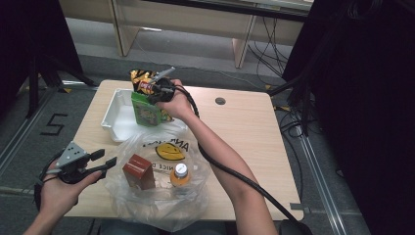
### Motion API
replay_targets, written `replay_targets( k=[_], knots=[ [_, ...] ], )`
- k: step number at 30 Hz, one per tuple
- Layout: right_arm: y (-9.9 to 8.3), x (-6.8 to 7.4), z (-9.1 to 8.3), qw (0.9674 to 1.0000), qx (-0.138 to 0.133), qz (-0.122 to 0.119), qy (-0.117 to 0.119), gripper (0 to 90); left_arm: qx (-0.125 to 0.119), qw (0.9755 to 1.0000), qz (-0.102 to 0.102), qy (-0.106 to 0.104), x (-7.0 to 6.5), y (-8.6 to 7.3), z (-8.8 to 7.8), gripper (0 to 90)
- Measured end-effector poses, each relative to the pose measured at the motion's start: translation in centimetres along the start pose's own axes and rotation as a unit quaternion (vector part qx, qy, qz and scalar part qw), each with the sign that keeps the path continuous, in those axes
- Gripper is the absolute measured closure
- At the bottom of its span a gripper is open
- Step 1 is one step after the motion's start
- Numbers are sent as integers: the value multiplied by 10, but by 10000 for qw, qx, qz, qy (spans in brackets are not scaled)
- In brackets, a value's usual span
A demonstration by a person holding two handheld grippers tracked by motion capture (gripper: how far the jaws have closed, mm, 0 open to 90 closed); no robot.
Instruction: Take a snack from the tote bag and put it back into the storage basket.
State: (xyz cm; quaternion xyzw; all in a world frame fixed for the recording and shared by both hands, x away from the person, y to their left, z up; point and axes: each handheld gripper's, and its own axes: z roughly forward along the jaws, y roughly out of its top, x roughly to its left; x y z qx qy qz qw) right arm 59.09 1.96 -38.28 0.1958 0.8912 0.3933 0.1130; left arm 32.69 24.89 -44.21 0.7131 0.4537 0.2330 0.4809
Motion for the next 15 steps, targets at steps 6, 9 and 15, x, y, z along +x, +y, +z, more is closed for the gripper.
replay_targets(
  k=[6, 9, 15],
  knots=[
    [-2, 1, 1, 9995, 8, -162, -259, 858, 3, 10000, -5, -2, 0, 0, 0, 448],
    [-1, 2, 0, 9992, 54, -219, -333, 832, 9, 10000, -1, -5, 0, 0, 0, 449],
    [2, 3, -6, 9982, -26, -360, -487, 829, -9, 10000, 8, -17, 0, 0, 0, 450]
  ],
)
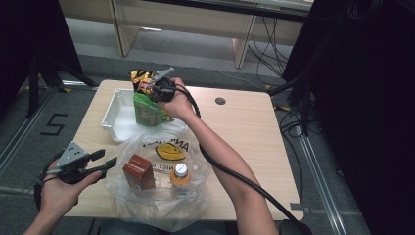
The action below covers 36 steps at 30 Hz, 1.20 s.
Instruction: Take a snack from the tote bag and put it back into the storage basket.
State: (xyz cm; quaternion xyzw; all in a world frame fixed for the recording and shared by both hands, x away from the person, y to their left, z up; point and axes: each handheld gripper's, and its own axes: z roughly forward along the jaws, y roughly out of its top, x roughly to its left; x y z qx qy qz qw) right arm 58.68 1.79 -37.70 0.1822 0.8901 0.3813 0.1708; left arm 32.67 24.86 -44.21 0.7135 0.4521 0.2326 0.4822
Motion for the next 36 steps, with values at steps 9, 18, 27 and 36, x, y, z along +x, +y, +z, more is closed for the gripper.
replay_targets(
  k=[9, 18, 27, 36],
  knots=[
    [2, 15, -7, 9998, 87, -137, 113, 842, 16, 10000, 7, -7, -1, 0, 0, 451],
    [4, 18, -12, 9991, 82, -227, 342, 821, 46, 10000, 59, -32, 0, 0, 1, 467],
    [-2, 26, -6, 9933, 680, -125, 922, 810, -26, 10000, -60, -58, 6, 0, 0, 539],
    [-9, 29, 0, 9876, 1011, -38, 1198, 813, -225, 9995, -166, -121, 10, 4, -2, 600]
  ],
)
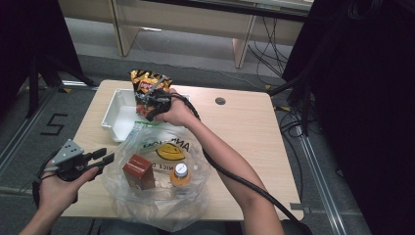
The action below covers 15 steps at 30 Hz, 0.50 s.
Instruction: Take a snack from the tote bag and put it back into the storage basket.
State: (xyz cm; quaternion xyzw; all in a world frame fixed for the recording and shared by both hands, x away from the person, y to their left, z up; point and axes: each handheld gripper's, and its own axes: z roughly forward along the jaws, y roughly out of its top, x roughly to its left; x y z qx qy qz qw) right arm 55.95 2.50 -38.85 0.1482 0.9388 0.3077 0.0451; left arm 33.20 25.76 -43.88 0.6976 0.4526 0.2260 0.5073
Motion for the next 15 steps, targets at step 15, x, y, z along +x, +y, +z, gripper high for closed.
replay_targets(
  k=[15],
  knots=[
    [-27, -5, -68, 9952, -803, 286, -490, 786, 930, 9879, 1064, 633, 44, 13, 28, 687]
  ],
)
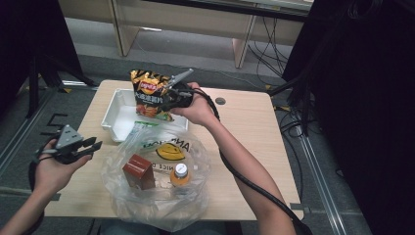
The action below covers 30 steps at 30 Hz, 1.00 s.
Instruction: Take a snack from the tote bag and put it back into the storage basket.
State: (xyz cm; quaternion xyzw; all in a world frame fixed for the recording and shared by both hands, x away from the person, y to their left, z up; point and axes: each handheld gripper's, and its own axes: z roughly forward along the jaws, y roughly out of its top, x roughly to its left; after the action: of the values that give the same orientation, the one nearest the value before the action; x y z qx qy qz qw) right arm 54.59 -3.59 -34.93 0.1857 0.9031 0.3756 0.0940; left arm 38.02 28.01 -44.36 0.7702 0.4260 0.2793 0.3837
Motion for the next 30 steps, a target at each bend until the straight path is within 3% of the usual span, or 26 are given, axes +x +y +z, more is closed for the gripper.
replay_targets(
  k=[1, 2, 4, 6, 7, 9, 11, 12, 14, 15, 17, 18, 20, 23, 24, 25, 26, 28, 29, 30],
  knots=[
    [-3, 0, -5, 9999, -107, -19, -24, 785, 94, 9999, 87, -115, -1, 2, 8, 655],
    [-6, -1, -12, 9999, -115, 5, -39, 782, 249, 9991, 296, -176, 0, 3, 13, 628],
    [-12, -1, -22, 9998, -164, 58, -88, 780, 499, 9963, 600, -360, 1, 6, 26, 566],
    [-19, -2, -31, 9998, -176, 85, -85, 778, 538, 9943, 766, -507, 3, 7, 35, 538],
    [-23, -1, -35, 9996, -193, 160, -124, 776, 483, 9943, 760, -576, 3, 7, 39, 529],
    [-30, -2, -41, 9996, -204, 125, -134, 772, 356, 9953, 557, -708, 1, 6, 46, 509],
    [-37, -2, -46, 9996, -200, 133, -173, 768, 404, 9927, 719, -878, 2, 5, 49, 496],
    [-40, -1, -49, 9995, -187, 207, -175, 767, 400, 9926, 684, -917, 2, 4, 51, 491],
    [-46, -2, -53, 9992, -235, 245, -207, 762, 417, 9926, 678, -916, 2, 2, 54, 484],
    [-49, -3, -54, 9990, -309, 227, -232, 761, 454, 9912, 830, -929, 5, 1, 56, 482],
    [-54, -5, -58, 9988, -341, 240, -248, 756, 437, 9901, 931, -959, 6, 0, 60, 478],
    [-57, -5, -61, 9982, -380, 359, -299, 753, 431, 9901, 929, -963, 6, -1, 61, 478],
    [-61, -6, -65, 9976, -512, 324, -333, 752, 442, 9861, 1180, -1081, 6, -1, 64, 480],
    [-69, -4, -74, 9968, -578, 464, -306, 749, 370, 9835, 1280, -1225, 5, -3, 70, 498],
    [-71, -4, -77, 9963, -638, 482, -330, 749, 389, 9804, 1465, -1262, 6, -2, 71, 512],
    [-73, -4, -79, 9961, -706, 417, -325, 749, 380, 9804, 1440, -1289, 5, -3, 72, 531],
    [-76, -3, -82, 9958, -725, 455, -339, 749, 342, 9768, 1645, -1327, 6, -3, 74, 555],
    [-81, -1, -86, 9948, -809, 469, -399, 748, 389, 9725, 1842, -1373, 7, -3, 76, 578],
    [-84, 2, -88, 9942, -820, 562, -414, 748, 362, 9732, 1786, -1399, 6, -3, 77, 587],
    [-87, 3, -90, 9941, -832, 549, -418, 748, 373, 9722, 1834, -1410, 7, -3, 78, 601]
  ],
)
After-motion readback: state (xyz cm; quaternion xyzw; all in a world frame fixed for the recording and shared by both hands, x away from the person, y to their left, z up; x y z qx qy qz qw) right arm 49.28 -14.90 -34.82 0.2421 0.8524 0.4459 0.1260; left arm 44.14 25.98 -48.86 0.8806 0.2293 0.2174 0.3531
